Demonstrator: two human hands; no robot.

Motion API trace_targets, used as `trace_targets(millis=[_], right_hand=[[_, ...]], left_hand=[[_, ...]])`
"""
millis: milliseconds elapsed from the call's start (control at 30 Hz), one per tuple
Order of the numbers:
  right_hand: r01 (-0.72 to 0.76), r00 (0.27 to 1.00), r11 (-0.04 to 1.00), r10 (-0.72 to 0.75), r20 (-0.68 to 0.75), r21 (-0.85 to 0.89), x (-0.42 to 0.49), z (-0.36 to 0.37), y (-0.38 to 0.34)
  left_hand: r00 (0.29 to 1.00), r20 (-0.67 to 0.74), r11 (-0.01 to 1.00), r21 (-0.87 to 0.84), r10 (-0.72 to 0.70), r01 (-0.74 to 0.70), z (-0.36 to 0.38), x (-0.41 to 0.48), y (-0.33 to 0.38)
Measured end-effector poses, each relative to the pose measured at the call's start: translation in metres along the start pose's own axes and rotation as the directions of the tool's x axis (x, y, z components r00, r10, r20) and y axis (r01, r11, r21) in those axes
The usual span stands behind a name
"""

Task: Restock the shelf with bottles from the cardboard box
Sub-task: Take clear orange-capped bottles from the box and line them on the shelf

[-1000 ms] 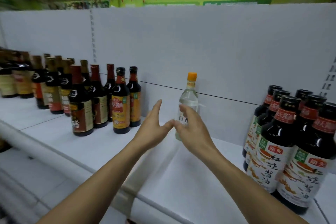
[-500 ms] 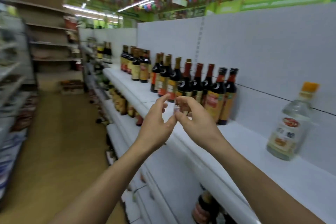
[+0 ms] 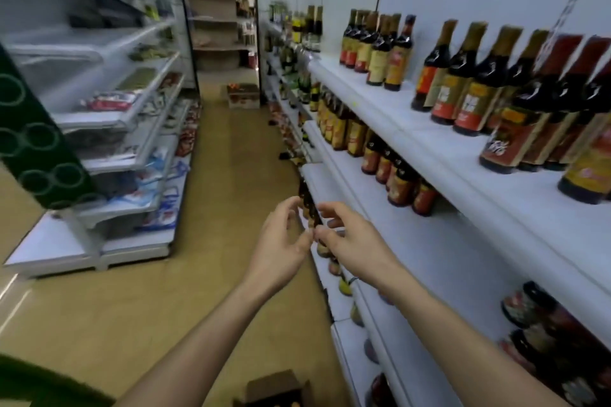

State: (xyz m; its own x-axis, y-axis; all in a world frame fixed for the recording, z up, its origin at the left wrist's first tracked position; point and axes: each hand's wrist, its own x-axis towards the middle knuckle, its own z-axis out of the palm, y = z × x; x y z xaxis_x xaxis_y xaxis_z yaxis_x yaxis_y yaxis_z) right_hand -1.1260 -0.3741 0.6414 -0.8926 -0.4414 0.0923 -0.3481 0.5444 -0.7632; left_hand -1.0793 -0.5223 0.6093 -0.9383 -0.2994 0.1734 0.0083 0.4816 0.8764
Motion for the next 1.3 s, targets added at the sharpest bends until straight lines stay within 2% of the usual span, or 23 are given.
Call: trace_targets(millis=[300,467,733,833,1100,1300], right_hand=[[-0.162,0.962,0.986,0.166,0.215,-0.033,-0.009,0.124,0.074],[-0.297,0.888,0.954,0.292,0.356,-0.042,-0.029,0.189,0.135],[-0.473,0.769,0.879,0.446,0.458,-0.062,-0.062,0.274,0.245],[-0.523,0.718,0.848,0.49,0.494,-0.081,-0.074,0.307,0.292],[-0.531,0.628,0.829,0.526,0.574,-0.178,-0.097,0.397,0.413],[-0.411,0.601,0.86,0.505,0.62,-0.302,-0.104,0.455,0.498]], left_hand=[[0.949,0.063,0.951,0.011,-0.31,0.31,-0.006,-0.054,-0.133],[0.88,0.106,0.886,0.038,-0.463,0.461,0.015,-0.09,-0.2],[0.75,0.179,0.769,0.081,-0.637,0.634,0.087,-0.145,-0.307],[0.681,0.2,0.705,0.088,-0.705,0.704,0.121,-0.166,-0.348],[0.508,0.237,0.551,0.168,-0.828,0.818,0.208,-0.22,-0.462],[0.453,0.233,0.494,0.171,-0.861,0.852,0.263,-0.243,-0.541]])
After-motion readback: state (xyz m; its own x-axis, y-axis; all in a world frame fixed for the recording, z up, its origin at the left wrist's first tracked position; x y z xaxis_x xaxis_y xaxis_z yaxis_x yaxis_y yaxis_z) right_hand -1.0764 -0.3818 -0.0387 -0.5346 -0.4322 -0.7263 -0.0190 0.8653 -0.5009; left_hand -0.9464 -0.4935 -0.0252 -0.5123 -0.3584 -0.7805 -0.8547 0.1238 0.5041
